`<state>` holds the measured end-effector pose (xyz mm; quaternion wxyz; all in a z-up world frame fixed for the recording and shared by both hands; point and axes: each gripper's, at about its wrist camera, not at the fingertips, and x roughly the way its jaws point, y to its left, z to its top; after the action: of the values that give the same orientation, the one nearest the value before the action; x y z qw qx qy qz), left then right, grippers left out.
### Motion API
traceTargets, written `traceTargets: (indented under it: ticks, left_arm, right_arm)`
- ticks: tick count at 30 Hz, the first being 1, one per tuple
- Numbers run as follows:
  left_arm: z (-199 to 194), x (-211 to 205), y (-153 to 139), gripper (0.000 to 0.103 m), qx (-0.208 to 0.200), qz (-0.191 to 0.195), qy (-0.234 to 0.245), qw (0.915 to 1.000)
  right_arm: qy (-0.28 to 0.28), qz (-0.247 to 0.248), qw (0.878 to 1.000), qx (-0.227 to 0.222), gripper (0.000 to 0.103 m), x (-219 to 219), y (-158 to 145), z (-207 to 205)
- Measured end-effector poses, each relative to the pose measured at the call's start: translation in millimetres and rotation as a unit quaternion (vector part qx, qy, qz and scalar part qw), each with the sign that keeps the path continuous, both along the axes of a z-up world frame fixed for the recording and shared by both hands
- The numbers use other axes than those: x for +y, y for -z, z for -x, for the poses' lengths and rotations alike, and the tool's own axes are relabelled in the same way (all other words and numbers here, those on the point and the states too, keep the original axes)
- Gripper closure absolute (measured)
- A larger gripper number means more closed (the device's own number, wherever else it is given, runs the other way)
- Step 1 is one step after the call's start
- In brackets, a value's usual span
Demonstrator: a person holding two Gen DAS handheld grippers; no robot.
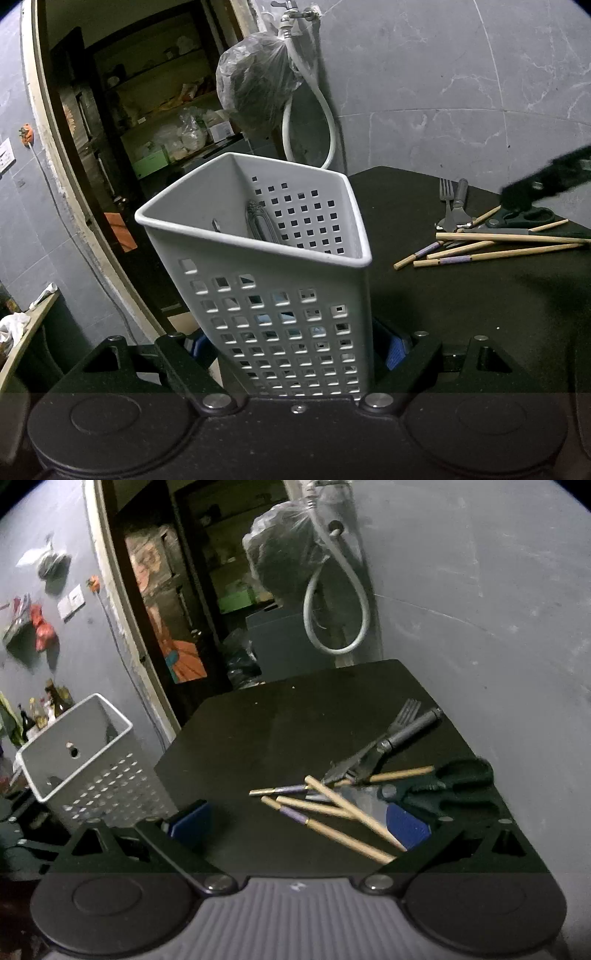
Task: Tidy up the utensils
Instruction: 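Move the right tool back toward the utensil pile, then close the right tool on the silver fork's handle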
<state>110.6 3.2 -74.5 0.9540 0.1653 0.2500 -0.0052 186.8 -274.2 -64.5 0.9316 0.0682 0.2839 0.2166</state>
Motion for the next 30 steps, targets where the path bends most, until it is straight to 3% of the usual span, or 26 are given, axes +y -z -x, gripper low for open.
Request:
traceTargets:
  ticks: [14, 18, 22, 26, 30]
  left_arm:
    - [0.4, -1.7, 0.0, 0.018, -0.001, 0.007, -0.015, 0.9999]
    - [0.0, -3.0, -0.7, 0.018, 0.000, 0.006, -0.016, 0.9998]
    - [-0.2, -3.4, -0.7, 0.018, -0.001, 0.008, -0.020, 0.9998]
    - [-1.6, -4.0, -0.6, 0.018, -0.001, 0.011, -0.024, 0.9997]
    - [-1.7, -4.1, -0.7, 0.018, -0.001, 0.011, -0.023, 0.9997]
  right_arm:
    - [0.007, 0.038, 0.999, -0.024, 0.000, 22.9, 12.8, -128.8]
    - [-0.007, 0.043, 0.999, 0.005, 0.000, 28.5, 26.3, -161.6]
    - [-0.015, 0.060, 0.998, 0.029, 0.000, 34.7, 39.5, -175.4]
    - [0.030, 0.066, 0.996, 0.053, 0.001, 35.6, 43.7, -180.9]
    - [0.036, 0.082, 0.995, 0.048, 0.011, 40.0, 45.0, -183.0]
